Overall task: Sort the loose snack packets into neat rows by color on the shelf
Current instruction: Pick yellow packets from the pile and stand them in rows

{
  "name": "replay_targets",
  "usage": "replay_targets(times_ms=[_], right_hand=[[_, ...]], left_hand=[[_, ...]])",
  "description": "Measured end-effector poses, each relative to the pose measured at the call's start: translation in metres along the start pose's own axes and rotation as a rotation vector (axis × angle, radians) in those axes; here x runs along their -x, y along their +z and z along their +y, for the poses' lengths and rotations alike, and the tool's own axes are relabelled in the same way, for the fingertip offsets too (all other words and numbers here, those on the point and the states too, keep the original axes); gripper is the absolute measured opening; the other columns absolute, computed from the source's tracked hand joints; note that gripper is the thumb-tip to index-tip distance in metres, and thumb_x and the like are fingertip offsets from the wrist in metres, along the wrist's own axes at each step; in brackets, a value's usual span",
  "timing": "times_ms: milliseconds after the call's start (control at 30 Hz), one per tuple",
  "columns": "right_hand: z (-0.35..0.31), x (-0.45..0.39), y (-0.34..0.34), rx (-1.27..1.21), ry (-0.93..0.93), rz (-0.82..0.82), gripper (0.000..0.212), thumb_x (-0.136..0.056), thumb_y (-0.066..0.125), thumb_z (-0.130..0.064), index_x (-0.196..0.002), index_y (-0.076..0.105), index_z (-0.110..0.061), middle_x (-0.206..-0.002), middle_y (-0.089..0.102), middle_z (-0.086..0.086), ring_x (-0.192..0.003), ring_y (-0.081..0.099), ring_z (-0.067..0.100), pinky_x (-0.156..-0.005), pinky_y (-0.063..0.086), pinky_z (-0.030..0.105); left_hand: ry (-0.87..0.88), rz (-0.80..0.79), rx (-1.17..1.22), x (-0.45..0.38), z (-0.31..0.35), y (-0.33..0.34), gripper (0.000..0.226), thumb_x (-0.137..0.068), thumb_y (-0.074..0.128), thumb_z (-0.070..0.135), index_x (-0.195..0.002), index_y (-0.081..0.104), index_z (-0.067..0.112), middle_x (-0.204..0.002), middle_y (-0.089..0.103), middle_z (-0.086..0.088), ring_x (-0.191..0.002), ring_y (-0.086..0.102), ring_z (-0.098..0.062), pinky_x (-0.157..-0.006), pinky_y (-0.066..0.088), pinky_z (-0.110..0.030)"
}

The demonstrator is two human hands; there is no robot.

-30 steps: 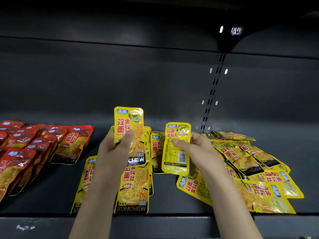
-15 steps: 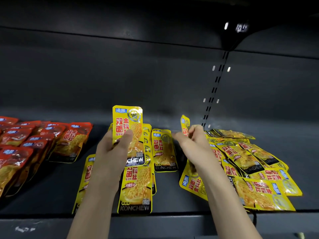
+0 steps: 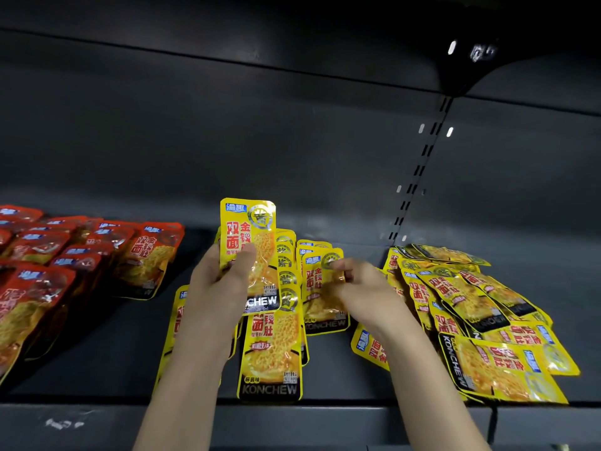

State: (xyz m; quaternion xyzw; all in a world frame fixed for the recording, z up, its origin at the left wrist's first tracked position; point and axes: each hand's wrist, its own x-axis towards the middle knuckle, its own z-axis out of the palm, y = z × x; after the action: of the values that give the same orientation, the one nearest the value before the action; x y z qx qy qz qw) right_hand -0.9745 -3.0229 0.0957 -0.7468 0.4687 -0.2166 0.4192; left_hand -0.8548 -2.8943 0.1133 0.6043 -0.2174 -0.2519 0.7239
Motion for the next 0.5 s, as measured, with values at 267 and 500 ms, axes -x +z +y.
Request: replay_targets(times_ms=[267,500], right_hand=[[0.009,-0.006,0.003,0.108,-0.001,-0.005,0.039,-0.086,0.055,-0.004,-0.12,0.057,-0.023,-0.117,0.055,0.006,-0.1,0.057,0.022,-0.071,0.046,0.025],[0.011,0.0,-0.013,0.164,-0.062,0.11,0.029,-0.092,0.052,-0.012,-0.118,0.061,-0.021,-0.122,0.052,0.009,-0.117,0.05,0.024,-0.102,0.04,0.032]], left_hand=[[-0.152,0.076,0.015,-0.004,-0.003,0.005,0.019,-0.094,0.049,0.031,-0.102,0.066,0.024,-0.106,0.067,0.005,-0.101,0.062,-0.021,-0.092,0.044,-0.041],[0.047,-0.123,-0.25,0.006,-0.002,0.011,0.025,-0.094,0.054,0.012,-0.077,0.068,0.025,-0.075,0.072,0.014,-0.073,0.065,0.002,-0.069,0.047,-0.02]])
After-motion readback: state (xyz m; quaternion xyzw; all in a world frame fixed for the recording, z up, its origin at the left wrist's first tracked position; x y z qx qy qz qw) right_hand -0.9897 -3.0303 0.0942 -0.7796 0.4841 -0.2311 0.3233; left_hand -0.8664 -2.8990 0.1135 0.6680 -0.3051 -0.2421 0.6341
